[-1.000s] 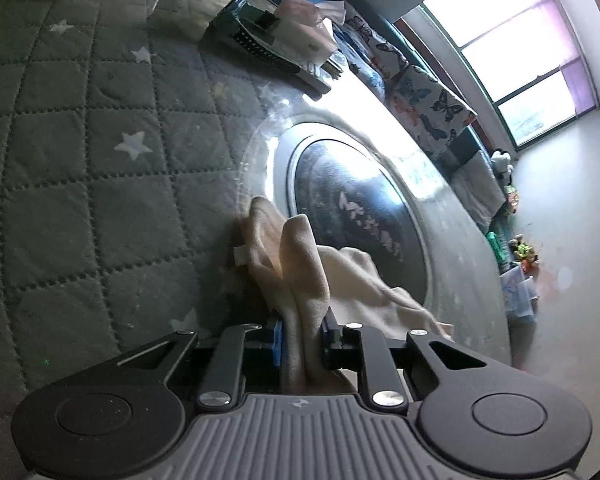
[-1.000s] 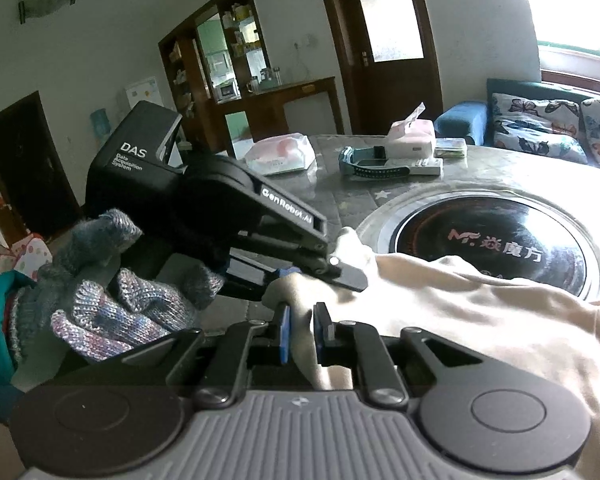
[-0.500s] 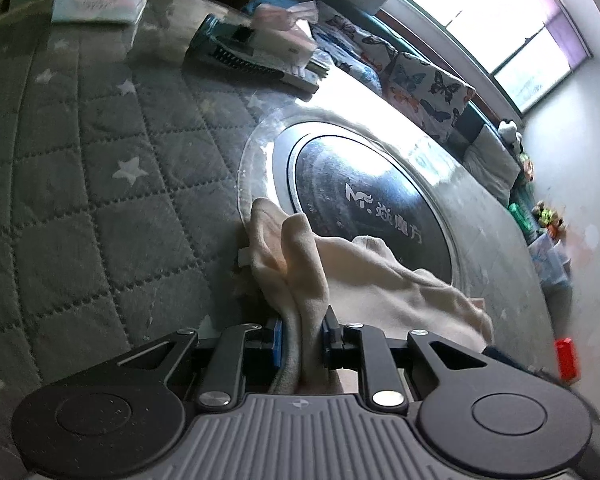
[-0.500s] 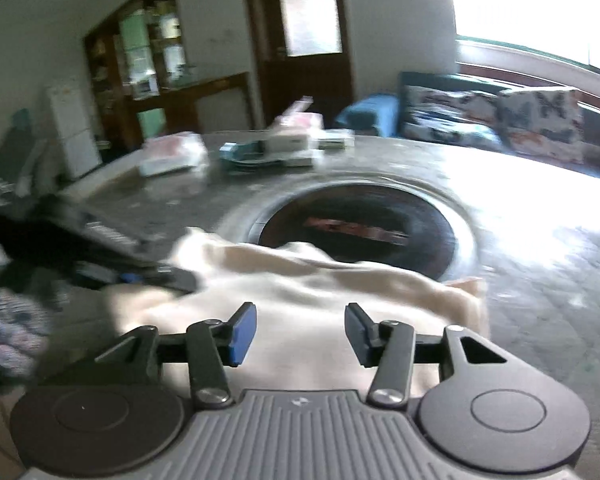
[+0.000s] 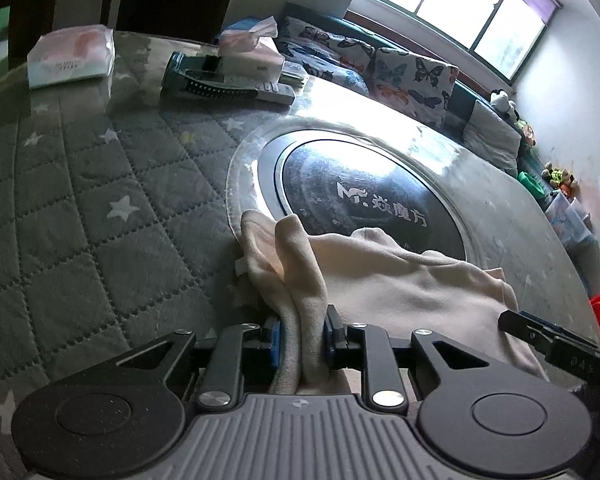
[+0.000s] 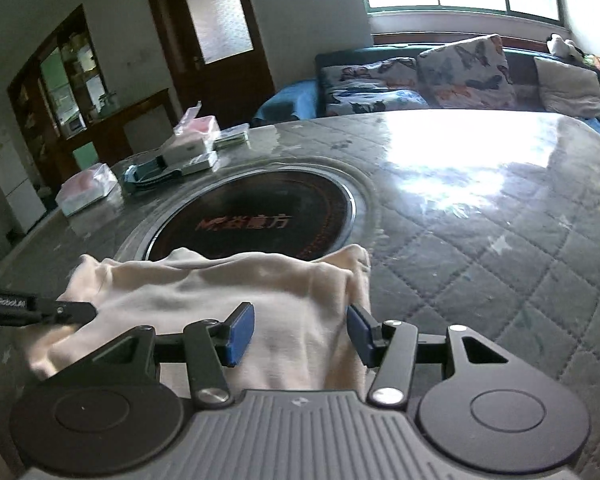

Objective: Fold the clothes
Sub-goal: 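Lift the gripped sweatshirt edge with both grippers and fold it over the bundle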

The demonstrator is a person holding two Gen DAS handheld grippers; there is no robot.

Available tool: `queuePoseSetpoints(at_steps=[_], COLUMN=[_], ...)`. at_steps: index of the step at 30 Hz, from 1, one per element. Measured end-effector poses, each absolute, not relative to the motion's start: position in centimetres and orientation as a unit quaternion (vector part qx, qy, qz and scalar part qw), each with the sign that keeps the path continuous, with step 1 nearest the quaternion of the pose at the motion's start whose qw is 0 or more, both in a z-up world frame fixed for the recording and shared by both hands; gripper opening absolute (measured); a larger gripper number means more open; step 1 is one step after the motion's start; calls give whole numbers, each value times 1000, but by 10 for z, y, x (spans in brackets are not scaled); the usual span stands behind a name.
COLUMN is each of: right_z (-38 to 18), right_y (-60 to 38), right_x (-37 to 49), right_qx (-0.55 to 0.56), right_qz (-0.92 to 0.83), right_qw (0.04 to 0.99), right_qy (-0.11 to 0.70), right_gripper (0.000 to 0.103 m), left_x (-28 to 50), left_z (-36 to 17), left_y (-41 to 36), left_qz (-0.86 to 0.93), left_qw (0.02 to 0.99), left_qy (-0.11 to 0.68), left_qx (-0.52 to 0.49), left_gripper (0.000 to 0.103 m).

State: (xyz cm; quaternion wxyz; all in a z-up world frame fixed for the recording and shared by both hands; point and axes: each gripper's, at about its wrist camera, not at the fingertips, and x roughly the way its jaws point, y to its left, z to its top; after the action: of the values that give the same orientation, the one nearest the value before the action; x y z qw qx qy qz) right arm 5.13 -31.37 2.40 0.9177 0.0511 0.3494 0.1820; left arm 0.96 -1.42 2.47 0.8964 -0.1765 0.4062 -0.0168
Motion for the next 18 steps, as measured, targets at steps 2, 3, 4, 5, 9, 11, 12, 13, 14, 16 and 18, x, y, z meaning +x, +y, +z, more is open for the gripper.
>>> queuePoseSetpoints(at_steps=[2, 3, 4, 5, 9, 11, 12, 13, 14, 16, 18], right_z=[21, 20, 19, 19, 20, 19, 18, 17, 16, 14, 13], right_y=[-315, -316, -317, -317, -319, -322, -324, -325, -326, -324, -322], right_x=[53, 54, 54, 54, 56, 59, 61, 63, 64, 65, 65], right_qx=[56, 59, 63, 64, 72, 80, 82, 84, 86, 85, 88], right_qz=[178, 176, 175, 174, 162, 155, 152, 150, 149, 154, 164], right_qw=[918, 918, 919, 920, 926, 926, 925, 925, 924, 923, 920], right_qy=[351, 350, 348, 345, 334, 335, 337, 339, 342, 343, 346], right_gripper=[52, 52, 52, 52, 52, 52, 52, 52, 50, 49, 36], left_x=[9, 9, 9, 9, 10, 10, 10, 10, 10, 10, 10], left_z=[25, 25, 25, 25, 25, 25, 25, 25, 25, 25, 25], left_y=[-16, -16, -17, -17, -17, -17, -17, -18, -18, -19, -19], left_qz=[-16, -16, -16, -16, -17, -18, -18, -17, -17, -17, -19], left_qw=[899, 900, 900, 900, 900, 901, 901, 902, 902, 902, 903], left_qy=[404, 404, 403, 403, 404, 403, 403, 403, 403, 402, 402], left_qx=[-170, -167, -164, -164, -161, -160, -158, -157, -155, -153, -150], left_gripper=[25, 25, 26, 26, 26, 26, 26, 26, 26, 26, 27])
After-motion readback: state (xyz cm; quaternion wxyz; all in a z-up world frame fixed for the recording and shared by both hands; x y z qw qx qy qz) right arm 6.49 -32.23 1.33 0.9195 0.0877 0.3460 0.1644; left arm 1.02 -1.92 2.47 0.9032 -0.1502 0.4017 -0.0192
